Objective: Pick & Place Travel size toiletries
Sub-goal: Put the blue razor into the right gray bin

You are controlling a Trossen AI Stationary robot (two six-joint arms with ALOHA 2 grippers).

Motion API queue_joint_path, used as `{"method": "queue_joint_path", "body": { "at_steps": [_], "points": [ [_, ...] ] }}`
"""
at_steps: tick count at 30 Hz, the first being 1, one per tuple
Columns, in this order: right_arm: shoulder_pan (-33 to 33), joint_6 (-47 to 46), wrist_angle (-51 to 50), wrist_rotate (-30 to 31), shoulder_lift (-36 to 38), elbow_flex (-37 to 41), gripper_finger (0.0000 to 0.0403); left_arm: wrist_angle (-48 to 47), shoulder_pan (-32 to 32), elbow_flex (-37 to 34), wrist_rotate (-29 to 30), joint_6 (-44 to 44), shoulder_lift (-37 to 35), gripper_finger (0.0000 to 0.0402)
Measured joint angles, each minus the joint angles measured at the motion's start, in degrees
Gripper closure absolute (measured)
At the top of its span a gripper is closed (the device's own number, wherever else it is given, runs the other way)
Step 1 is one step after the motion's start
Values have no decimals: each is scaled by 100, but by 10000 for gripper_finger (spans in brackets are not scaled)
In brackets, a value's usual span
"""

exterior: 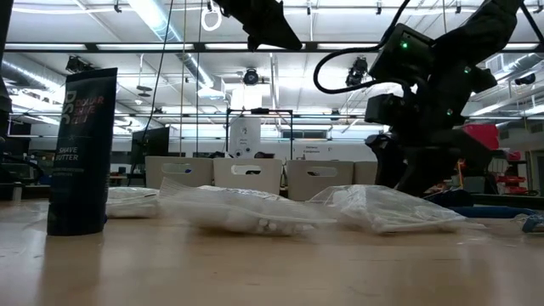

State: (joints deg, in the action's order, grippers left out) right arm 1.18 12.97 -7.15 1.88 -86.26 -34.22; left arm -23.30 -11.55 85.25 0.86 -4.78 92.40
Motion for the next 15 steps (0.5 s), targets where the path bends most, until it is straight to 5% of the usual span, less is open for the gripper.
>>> {"method": "queue_joint_path", "body": {
  "at_steps": [15],
  "points": [
    [3, 168, 110, -9, -190, -5, 197, 15, 0, 0, -45, 114, 0, 391]
  ]
}}
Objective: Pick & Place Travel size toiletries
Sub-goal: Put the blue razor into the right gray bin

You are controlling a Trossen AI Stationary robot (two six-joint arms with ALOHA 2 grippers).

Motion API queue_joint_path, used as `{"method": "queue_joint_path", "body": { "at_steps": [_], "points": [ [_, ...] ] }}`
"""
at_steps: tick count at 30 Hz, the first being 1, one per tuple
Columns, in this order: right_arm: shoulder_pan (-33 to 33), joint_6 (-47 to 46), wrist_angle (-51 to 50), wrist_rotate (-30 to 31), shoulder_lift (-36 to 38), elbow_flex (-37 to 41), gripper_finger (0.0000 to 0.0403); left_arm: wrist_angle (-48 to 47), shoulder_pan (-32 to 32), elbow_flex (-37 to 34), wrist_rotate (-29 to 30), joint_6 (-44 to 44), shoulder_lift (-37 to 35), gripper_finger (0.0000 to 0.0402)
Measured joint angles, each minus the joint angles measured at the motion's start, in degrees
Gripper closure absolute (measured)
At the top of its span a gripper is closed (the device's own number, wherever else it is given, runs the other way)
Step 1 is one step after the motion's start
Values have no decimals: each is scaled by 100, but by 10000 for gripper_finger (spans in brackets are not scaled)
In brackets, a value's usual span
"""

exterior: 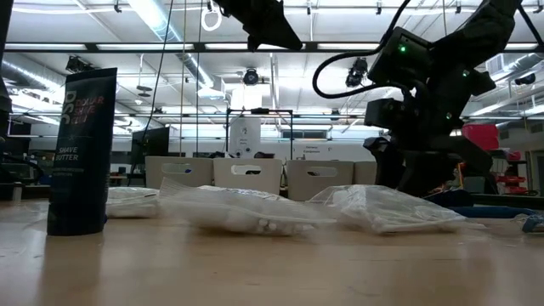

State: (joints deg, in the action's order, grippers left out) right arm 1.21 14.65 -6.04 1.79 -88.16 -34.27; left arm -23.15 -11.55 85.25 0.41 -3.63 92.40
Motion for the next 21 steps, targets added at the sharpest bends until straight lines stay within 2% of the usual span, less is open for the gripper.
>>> {"method": "queue_joint_path", "body": {
  "at_steps": [4, 8, 21],
  "points": [
    [0, -19, 78, -20, -55, -6, 195, 8, 0, 0, -3, 1, 0, 396],
    [0, -19, 90, -15, -62, -6, 202, 9, 0, 0, -2, 49, 0, 386],
    [9, 43, 81, -49, -70, -1, 277, 15, 0, 0, -1, 89, 0, 394]
  ]
}}
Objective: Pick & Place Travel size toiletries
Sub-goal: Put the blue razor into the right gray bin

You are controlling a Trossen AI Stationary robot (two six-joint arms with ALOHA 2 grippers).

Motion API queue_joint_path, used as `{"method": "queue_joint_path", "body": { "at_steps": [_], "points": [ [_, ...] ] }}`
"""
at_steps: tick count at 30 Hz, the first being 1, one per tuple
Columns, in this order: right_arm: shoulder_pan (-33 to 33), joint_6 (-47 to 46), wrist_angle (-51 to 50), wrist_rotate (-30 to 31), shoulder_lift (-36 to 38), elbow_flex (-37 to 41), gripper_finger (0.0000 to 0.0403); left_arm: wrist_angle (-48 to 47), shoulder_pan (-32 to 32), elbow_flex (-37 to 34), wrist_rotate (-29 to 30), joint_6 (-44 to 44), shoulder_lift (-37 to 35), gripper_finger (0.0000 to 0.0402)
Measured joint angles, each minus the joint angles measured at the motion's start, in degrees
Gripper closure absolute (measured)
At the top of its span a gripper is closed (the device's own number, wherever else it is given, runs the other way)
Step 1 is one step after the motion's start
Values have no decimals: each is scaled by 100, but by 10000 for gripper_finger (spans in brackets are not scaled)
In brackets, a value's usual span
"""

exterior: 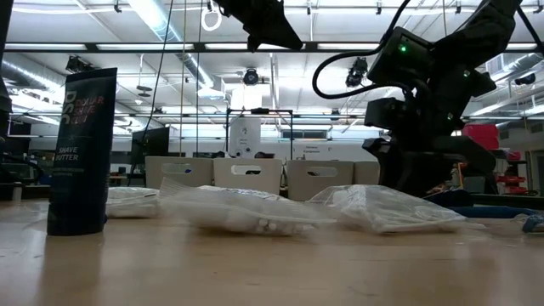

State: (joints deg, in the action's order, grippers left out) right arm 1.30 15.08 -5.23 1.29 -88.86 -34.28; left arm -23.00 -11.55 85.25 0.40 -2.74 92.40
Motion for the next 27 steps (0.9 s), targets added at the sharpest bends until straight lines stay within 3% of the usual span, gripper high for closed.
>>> {"method": "queue_joint_path", "body": {
  "at_steps": [6, 27],
  "points": [
    [0, 20, 4, -6, -2, 2, 290, 0, 0, 0, 0, 44, 0, 380],
    [76, 91, 55, 18, -4, 8, 314, 0, 0, 0, 0, 79, 4, 396]
  ]
}}
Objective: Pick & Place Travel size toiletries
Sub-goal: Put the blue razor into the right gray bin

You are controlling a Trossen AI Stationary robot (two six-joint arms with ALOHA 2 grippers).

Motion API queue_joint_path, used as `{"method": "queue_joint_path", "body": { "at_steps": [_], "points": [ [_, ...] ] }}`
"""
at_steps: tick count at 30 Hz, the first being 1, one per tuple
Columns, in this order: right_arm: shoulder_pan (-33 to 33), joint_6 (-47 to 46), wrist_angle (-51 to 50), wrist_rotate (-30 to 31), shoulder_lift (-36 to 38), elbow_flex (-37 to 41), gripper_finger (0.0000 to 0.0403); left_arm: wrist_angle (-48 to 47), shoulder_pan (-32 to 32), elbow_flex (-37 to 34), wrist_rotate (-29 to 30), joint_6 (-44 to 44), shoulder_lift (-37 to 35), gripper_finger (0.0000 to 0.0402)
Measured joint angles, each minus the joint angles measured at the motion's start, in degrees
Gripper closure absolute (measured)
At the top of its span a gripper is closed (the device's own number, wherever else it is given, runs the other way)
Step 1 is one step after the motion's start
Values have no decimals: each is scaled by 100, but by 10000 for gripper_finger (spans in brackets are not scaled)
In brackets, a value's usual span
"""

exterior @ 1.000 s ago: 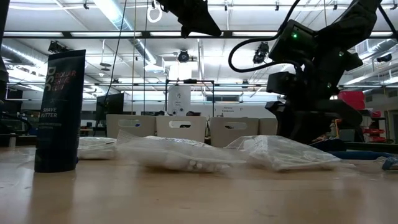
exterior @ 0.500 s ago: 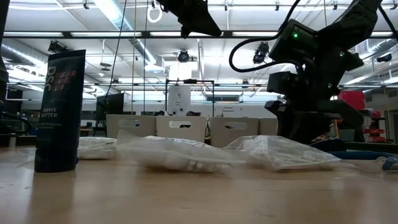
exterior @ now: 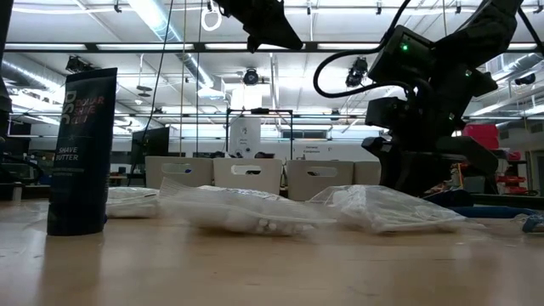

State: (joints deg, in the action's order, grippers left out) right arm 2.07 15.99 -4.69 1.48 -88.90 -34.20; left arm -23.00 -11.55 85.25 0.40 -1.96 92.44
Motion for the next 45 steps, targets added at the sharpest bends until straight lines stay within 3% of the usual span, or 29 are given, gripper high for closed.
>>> {"method": "queue_joint_path", "body": {
  "at_steps": [9, 32, 45],
  "points": [
    [0, 0, 69, 19, 116, 13, 317, 4, 0, 0, -2, 66, 0, 379],
    [0, -3, 69, 15, 209, 5, 319, 54, 0, 0, -176, 173, 0, 395],
    [-15, 298, -129, 1236, 1257, -2, 319, 210, 0, 0, -210, 176, 0, 386]
  ]
}}
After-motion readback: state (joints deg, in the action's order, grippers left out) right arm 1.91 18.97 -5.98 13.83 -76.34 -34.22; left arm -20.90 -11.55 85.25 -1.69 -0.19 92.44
